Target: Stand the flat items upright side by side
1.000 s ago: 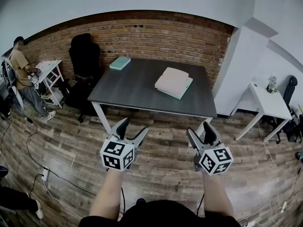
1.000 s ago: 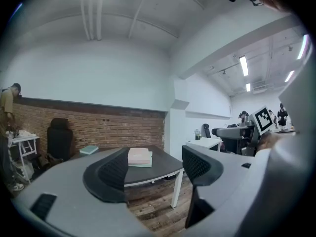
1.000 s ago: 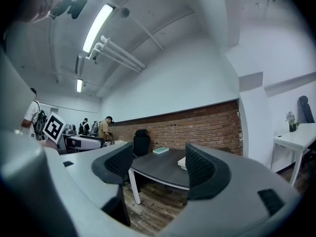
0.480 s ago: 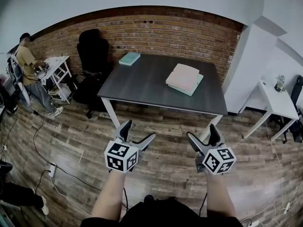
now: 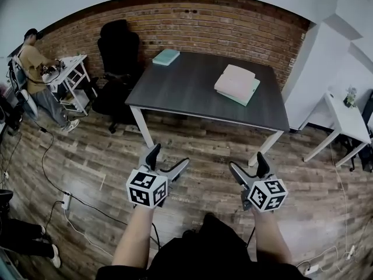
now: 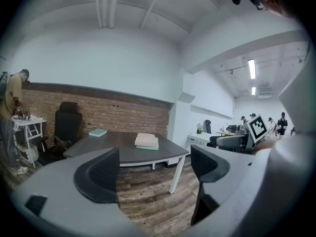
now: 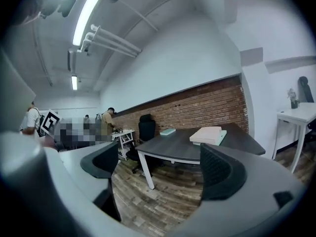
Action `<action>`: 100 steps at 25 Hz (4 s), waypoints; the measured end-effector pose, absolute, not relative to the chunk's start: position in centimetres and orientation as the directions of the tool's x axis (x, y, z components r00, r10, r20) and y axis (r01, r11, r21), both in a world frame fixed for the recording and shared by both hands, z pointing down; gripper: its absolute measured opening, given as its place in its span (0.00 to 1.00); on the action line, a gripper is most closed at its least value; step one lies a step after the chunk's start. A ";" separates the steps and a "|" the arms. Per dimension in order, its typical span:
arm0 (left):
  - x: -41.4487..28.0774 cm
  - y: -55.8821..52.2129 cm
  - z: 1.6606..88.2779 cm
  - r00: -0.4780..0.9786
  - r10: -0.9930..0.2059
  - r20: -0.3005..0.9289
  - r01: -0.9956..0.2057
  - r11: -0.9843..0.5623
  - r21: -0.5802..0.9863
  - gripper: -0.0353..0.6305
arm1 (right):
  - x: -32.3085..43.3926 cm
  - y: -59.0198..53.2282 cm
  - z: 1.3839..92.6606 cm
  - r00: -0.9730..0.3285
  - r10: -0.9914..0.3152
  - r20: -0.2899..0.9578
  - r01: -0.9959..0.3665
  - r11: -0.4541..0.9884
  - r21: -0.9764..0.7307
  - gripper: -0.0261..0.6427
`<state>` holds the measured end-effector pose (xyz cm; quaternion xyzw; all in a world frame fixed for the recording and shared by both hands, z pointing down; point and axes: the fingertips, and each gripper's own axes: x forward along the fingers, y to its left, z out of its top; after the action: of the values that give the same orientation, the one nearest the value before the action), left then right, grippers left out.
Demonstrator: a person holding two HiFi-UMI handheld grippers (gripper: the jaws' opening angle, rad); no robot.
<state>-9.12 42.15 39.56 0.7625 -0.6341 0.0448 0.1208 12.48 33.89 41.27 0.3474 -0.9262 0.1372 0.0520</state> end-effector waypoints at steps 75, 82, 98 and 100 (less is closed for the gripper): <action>-13.9 -28.7 56.0 0.673 -0.524 0.522 -0.722 -0.618 0.310 0.62 | 3.7 -27.5 54.9 -0.504 -0.712 0.489 -0.861 0.369 -0.350 0.71; -12.1 -29.8 60.5 0.636 -0.464 0.617 -0.744 -0.581 0.331 0.64 | 5.9 -28.2 59.6 -0.529 -0.646 0.551 -0.844 0.331 -0.422 0.71; -10.1 -31.4 65.2 0.598 -0.369 0.711 -0.740 -0.595 0.314 0.65 | 5.8 -27.4 64.5 -0.597 -0.537 0.596 -0.796 0.300 -0.526 0.65; -9.6 -31.6 65.3 0.603 -0.365 0.709 -0.734 -0.602 0.314 0.65 | 6.2 -27.2 64.8 -0.589 -0.539 0.603 -0.801 0.290 -0.523 0.64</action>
<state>-9.63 -31.58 65.28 0.8420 -0.3265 0.3034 0.3039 6.19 -27.16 64.76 0.4254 -0.7876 0.4171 0.1573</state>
